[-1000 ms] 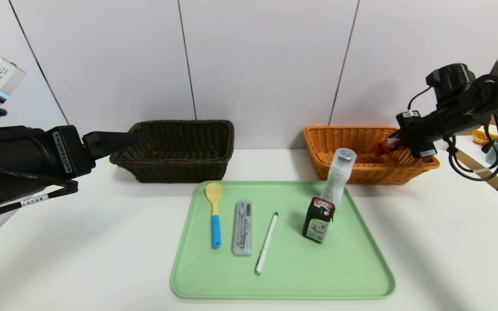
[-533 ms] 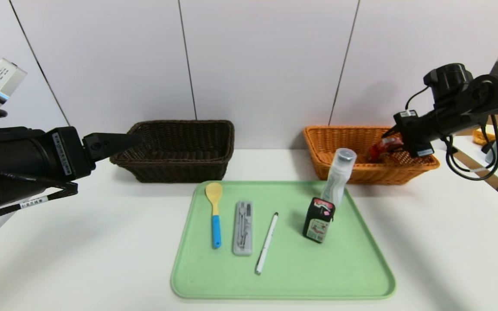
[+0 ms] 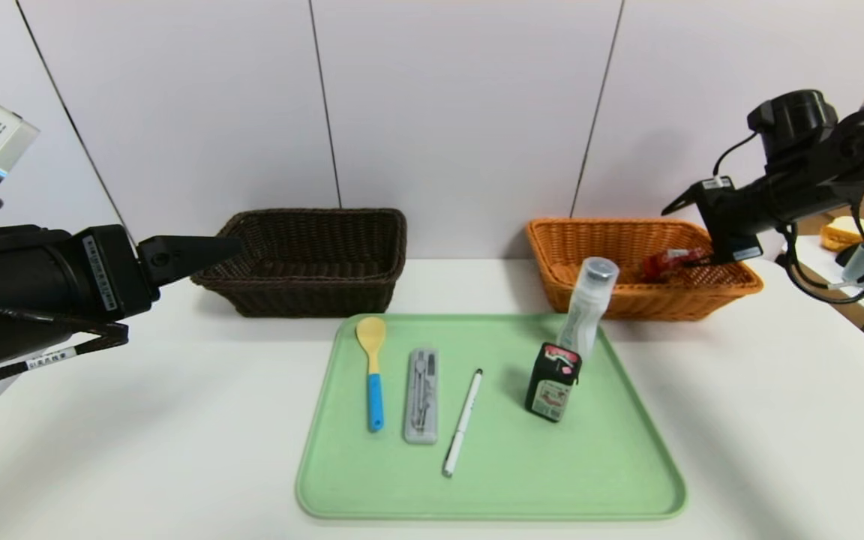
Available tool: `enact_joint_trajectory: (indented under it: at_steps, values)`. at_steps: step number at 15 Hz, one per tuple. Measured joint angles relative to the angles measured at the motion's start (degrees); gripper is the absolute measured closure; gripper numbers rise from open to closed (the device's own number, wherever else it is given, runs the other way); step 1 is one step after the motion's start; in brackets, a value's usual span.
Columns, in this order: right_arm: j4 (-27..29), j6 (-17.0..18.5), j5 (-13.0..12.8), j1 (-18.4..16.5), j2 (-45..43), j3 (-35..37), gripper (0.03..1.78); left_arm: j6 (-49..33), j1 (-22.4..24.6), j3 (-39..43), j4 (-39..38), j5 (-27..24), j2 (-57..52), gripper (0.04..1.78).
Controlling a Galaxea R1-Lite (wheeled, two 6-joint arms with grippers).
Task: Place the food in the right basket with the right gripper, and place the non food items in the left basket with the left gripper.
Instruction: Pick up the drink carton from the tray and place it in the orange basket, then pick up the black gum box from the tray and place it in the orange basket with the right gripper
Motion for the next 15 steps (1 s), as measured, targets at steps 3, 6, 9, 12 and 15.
enact_joint_trajectory:
  at_steps: [3, 6, 9, 12, 15]
  values:
    - [2.2, -5.1, -0.4, 4.8, -7.2, 0.0, 0.34, 0.0, 0.0, 0.5, 0.0, 0.0, -0.3, 0.13]
    - [8.4, -13.3, -1.6, 10.5, -14.7, 0.0, 0.27, 0.0, -0.5, 1.3, -0.1, 0.0, -0.7, 0.13]
    - [17.4, -15.8, -2.0, 16.3, -19.8, 0.0, 0.21, 0.0, -0.9, 2.0, 0.0, 0.0, -1.3, 0.13]
    - [27.3, -17.1, -2.0, 21.2, -21.8, 0.0, 0.18, 0.0, -1.0, 2.1, 0.0, 0.0, -1.7, 0.13]
    - [36.4, -16.9, -0.6, 24.8, -20.9, 0.1, 0.15, -0.1, -1.0, 2.8, 0.1, 0.0, -2.3, 0.13]
